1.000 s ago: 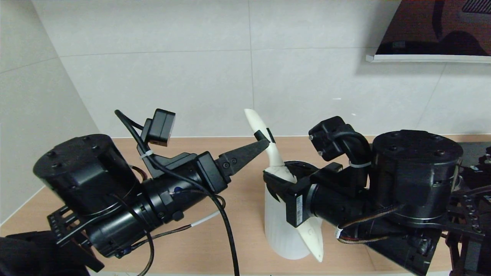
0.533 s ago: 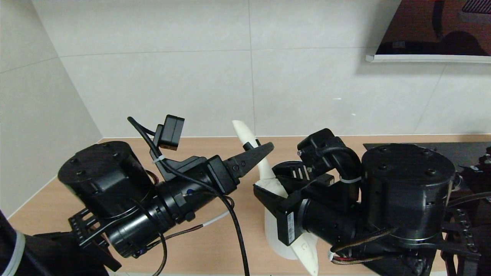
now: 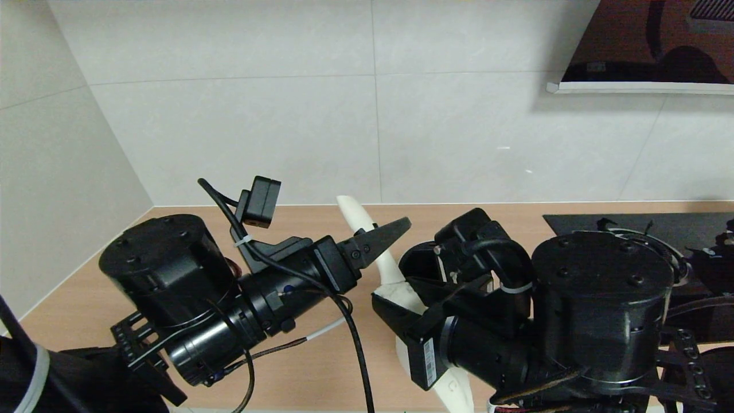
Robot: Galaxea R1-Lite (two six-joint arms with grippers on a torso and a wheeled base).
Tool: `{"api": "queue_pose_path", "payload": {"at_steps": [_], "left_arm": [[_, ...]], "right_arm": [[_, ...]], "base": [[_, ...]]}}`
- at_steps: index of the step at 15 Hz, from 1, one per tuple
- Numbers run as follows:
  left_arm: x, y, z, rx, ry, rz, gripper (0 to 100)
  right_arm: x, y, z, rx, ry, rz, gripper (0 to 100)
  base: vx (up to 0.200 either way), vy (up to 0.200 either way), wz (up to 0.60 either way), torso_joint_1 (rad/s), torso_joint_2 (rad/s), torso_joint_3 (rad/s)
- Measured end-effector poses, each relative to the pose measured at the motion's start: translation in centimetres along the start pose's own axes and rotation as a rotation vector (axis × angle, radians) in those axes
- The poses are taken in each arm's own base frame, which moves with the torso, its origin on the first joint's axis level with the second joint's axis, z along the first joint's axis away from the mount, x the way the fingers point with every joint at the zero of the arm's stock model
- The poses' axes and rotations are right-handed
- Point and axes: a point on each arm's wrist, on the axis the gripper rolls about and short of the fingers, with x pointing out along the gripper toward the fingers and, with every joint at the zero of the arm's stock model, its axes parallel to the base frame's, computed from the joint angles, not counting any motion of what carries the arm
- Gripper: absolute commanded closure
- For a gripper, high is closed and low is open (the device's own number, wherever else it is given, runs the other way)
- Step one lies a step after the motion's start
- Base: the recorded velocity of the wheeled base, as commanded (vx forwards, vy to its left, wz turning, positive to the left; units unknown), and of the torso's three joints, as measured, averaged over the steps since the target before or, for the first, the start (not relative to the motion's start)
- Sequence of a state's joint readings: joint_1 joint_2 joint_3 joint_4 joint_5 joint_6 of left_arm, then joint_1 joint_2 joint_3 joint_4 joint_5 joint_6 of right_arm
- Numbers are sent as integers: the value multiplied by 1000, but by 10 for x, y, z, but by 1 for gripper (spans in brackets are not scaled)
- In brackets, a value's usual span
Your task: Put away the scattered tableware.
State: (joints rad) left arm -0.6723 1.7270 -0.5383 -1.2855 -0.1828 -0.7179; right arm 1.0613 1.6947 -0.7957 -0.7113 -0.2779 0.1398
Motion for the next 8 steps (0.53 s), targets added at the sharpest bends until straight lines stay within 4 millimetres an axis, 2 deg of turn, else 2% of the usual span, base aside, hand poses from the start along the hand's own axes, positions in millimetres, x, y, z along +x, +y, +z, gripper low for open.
{"api": "queue_pose_path", "payload": {"at_steps": [2, 3, 8], "left_arm": [[1, 0, -2, -2, 8, 1, 0], [1, 0, -4, -2, 12, 2, 100], [1, 0, -6, -2, 18, 1, 100]], "right_arm": [[0, 0, -1, -2, 4, 1, 100], [0, 0, -1, -1, 3, 1, 100], [0, 0, -2, -4, 8, 1, 100]], "base": [[0, 0, 0, 0, 0, 0], [0, 0, 0, 0, 0, 0], [0, 0, 0, 0, 0, 0]]}}
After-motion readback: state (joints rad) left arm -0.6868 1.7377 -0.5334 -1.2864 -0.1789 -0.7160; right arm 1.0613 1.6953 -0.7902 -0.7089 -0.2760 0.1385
